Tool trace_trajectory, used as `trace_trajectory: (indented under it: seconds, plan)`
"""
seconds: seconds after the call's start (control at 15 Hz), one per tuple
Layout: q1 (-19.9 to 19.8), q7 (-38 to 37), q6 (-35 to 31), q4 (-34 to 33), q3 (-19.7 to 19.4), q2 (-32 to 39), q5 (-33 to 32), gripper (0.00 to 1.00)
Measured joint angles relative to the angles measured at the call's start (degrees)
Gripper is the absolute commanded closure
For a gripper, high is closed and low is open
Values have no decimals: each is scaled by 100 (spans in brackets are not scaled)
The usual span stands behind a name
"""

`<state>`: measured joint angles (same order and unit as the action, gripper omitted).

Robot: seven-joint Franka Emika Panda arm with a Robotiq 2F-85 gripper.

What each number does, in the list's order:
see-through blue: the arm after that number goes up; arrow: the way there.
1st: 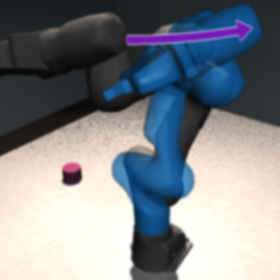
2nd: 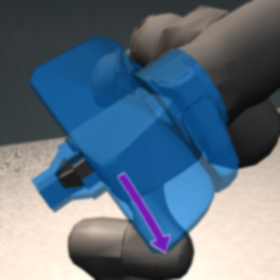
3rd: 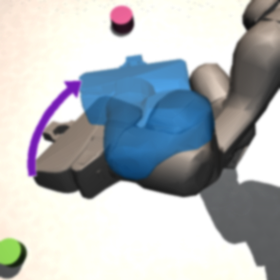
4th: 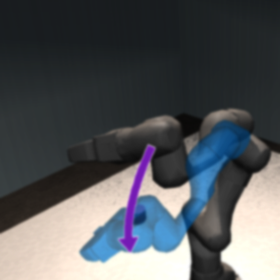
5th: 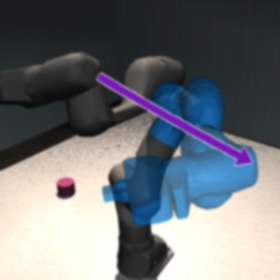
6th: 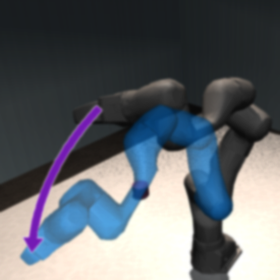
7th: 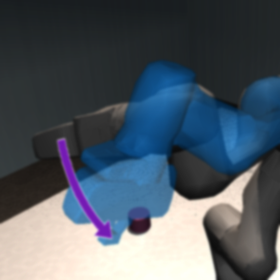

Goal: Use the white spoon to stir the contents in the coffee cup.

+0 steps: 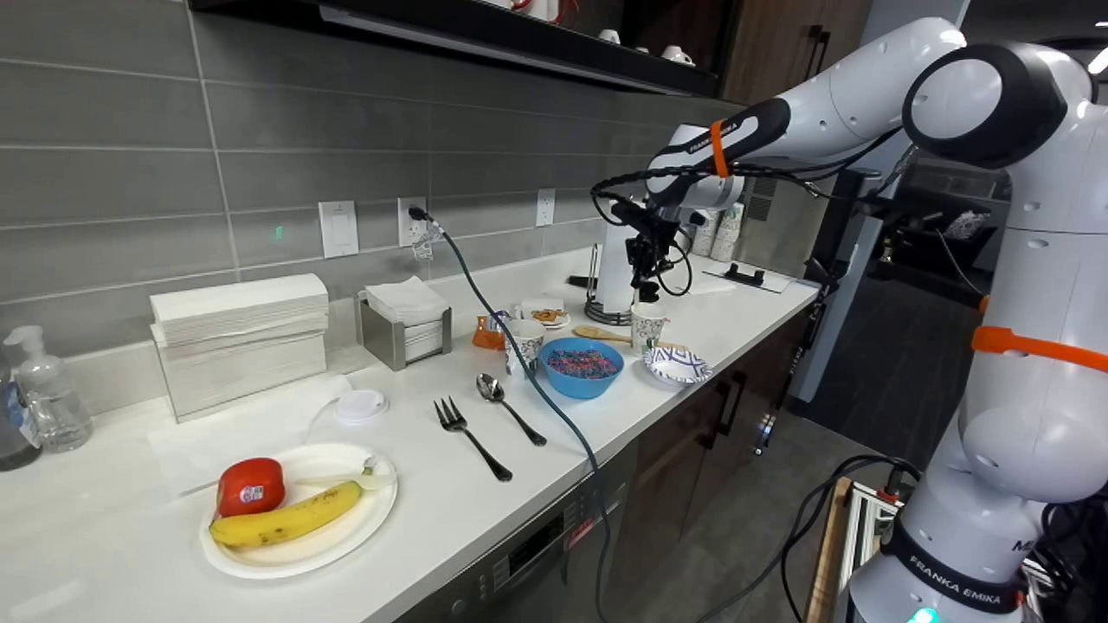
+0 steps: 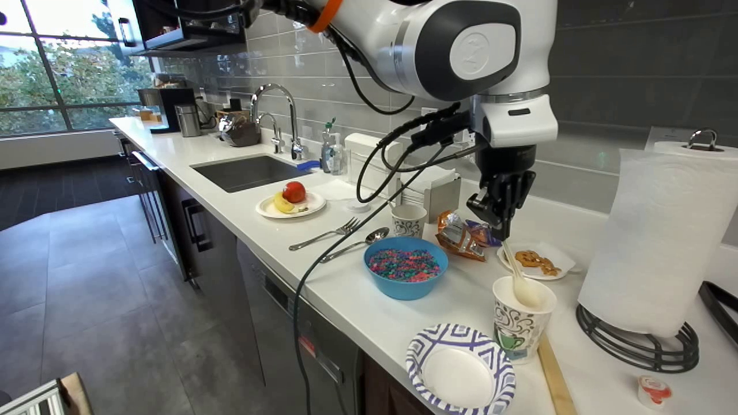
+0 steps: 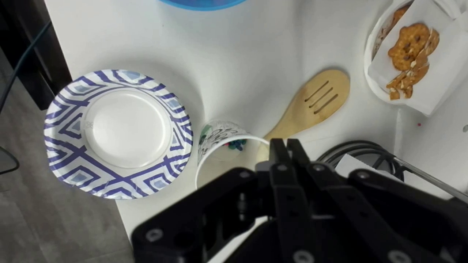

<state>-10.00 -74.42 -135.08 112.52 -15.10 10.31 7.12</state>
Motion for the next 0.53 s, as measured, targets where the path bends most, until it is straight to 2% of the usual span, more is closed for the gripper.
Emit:
trace_trajectory:
  seconds: [0.33,0.4,0.47,0.53]
  plan:
    - [0,-385,199,-1,-34,-2,-283,99]
    - [-2,-447,250,-2,-48,-2,-322,71]
    - [-9,-506,287,-2,-56,-2,-340,70]
    - [-19,-553,334,-3,-58,-2,-359,64]
